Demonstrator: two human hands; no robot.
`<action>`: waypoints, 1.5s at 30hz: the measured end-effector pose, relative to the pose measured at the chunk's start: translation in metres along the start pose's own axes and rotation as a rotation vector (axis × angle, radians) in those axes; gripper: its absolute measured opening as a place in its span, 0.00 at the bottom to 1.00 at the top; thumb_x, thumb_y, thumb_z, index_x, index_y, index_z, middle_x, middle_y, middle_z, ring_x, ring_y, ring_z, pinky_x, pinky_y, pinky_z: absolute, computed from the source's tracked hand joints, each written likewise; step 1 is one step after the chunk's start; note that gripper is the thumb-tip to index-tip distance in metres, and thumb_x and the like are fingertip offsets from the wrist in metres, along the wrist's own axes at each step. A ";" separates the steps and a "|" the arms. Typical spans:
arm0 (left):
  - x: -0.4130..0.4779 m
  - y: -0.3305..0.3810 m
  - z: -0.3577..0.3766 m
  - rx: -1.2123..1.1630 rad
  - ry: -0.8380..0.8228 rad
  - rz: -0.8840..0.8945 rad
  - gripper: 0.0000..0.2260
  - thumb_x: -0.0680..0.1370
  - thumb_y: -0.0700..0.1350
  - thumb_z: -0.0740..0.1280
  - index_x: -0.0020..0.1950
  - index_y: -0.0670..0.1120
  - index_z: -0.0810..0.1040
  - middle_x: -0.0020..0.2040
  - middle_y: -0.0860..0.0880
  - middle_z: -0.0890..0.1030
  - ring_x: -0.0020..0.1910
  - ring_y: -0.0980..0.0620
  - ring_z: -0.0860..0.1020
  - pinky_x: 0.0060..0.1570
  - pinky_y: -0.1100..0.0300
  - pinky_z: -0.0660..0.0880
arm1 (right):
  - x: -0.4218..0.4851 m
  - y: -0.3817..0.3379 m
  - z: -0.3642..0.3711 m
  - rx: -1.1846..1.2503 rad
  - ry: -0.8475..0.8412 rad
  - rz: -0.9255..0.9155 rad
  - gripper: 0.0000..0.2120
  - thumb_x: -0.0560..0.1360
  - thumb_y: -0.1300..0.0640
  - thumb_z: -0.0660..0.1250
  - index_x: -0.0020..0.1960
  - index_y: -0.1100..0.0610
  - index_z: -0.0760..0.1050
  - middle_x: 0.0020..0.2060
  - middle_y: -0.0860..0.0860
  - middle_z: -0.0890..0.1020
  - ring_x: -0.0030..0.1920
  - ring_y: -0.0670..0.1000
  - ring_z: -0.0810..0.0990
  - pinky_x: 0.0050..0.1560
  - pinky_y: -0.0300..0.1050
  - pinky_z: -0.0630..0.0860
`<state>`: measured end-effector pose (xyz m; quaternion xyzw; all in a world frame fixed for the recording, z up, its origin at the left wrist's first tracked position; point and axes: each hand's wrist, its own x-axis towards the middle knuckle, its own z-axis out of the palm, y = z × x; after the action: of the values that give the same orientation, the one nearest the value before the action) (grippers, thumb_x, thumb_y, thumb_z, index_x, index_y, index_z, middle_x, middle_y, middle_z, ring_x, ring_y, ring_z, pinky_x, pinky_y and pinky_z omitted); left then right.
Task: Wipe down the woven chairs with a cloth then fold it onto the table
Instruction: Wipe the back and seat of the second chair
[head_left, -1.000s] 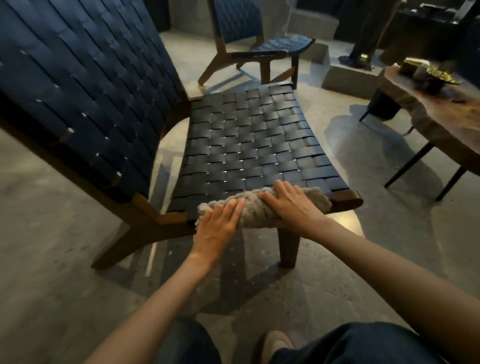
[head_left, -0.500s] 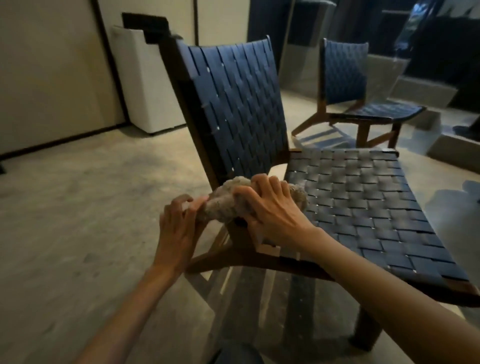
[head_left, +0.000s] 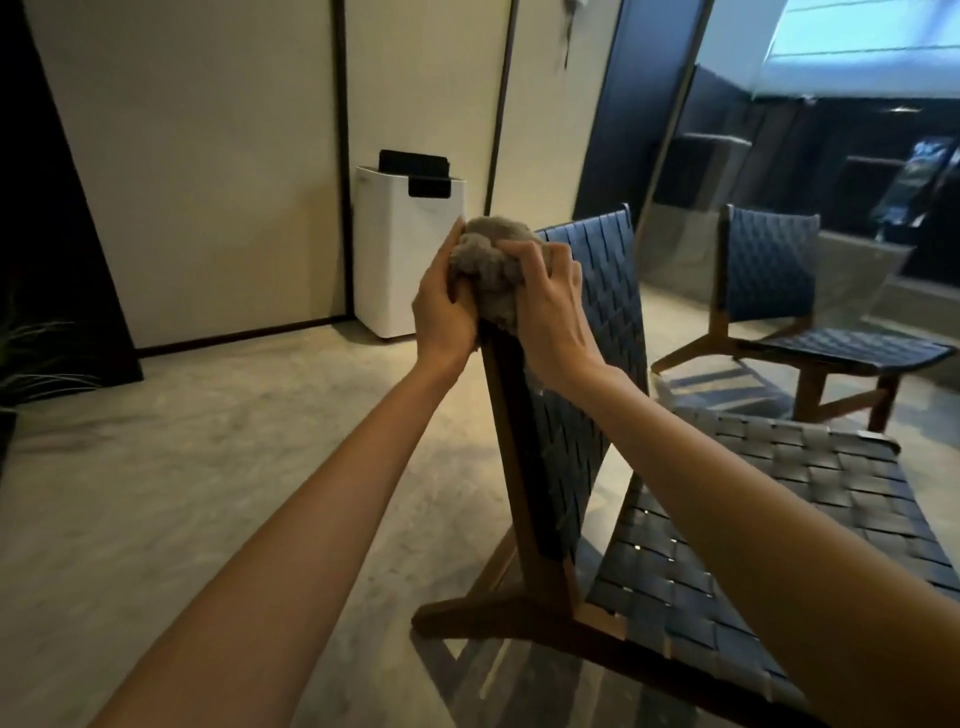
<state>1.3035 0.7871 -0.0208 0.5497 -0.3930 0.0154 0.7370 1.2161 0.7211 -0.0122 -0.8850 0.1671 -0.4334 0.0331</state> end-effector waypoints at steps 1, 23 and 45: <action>-0.002 -0.005 0.002 -0.014 -0.014 -0.002 0.19 0.81 0.36 0.56 0.72 0.44 0.66 0.67 0.43 0.73 0.66 0.47 0.72 0.66 0.52 0.70 | -0.002 0.002 0.003 0.014 0.014 -0.014 0.20 0.77 0.57 0.67 0.66 0.60 0.69 0.63 0.63 0.68 0.63 0.61 0.67 0.59 0.55 0.75; -0.252 -0.195 0.025 0.193 -0.239 -0.512 0.11 0.76 0.36 0.64 0.53 0.48 0.80 0.42 0.57 0.80 0.41 0.63 0.77 0.40 0.78 0.70 | -0.256 0.093 0.049 -0.171 -0.505 -0.100 0.12 0.73 0.61 0.71 0.57 0.58 0.80 0.49 0.62 0.74 0.45 0.61 0.74 0.37 0.52 0.79; -0.362 -0.201 0.084 0.104 -0.073 -0.986 0.14 0.76 0.37 0.67 0.61 0.46 0.75 0.55 0.51 0.79 0.57 0.55 0.76 0.54 0.69 0.70 | -0.353 0.116 0.013 -0.801 -0.859 -0.262 0.21 0.66 0.48 0.73 0.59 0.43 0.78 0.61 0.48 0.77 0.56 0.48 0.76 0.53 0.43 0.74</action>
<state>1.0982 0.7866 -0.3898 0.7062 -0.1107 -0.3346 0.6140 0.9949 0.7248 -0.3107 -0.9377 0.1786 0.0594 -0.2921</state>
